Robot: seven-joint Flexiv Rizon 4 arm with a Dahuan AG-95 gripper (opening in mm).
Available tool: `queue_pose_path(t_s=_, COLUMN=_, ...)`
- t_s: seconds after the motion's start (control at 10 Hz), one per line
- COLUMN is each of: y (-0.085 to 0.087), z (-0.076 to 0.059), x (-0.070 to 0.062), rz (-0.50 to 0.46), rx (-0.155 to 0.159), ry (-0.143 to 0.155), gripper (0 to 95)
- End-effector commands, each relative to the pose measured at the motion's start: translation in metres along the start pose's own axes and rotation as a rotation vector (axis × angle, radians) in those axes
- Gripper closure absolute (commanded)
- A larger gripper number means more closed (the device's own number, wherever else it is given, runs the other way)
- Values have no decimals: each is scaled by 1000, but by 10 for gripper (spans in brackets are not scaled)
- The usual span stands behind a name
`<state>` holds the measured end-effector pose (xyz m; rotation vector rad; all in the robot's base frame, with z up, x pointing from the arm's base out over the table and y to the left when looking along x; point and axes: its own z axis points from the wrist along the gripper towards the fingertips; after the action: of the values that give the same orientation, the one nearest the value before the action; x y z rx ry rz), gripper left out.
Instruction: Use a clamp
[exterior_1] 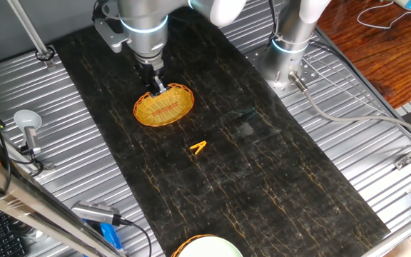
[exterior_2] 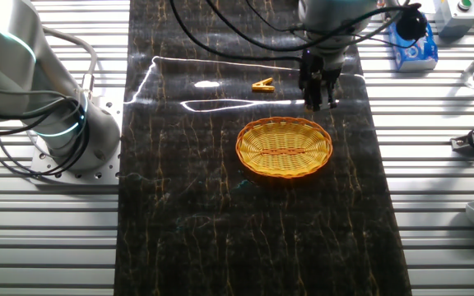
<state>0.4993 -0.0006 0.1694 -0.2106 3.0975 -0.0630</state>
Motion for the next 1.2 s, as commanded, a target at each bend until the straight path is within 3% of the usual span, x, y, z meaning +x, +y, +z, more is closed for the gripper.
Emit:
queue_pose_path(t_s=0.1, y=0, z=0, x=-1, rz=4, rx=-12, ry=15, gripper=950)
queue_pose_path(t_s=0.7, y=1, z=1, x=-1, rz=0, rx=-33, ry=11, gripper=950)
queue_pose_path(t_s=0.8, y=1, z=5, x=-1, rz=-29, rx=-77, ry=5, gripper=950)
queue_pose_path(t_s=0.9, y=3, z=13, x=-1, rz=-68, rx=-106, ry=0, gripper=760)
queue_pose_path(t_s=1.0, y=4, z=19, x=-1, rz=-94, rx=-112, ry=-1, gripper=760)
queue_pose_path(t_s=1.1, y=7, z=30, x=-2, rz=-122, rx=-134, ry=-8, gripper=570)
queue_pose_path(t_s=1.2, y=9, z=35, x=-1, rz=-131, rx=-166, ry=-9, gripper=570)
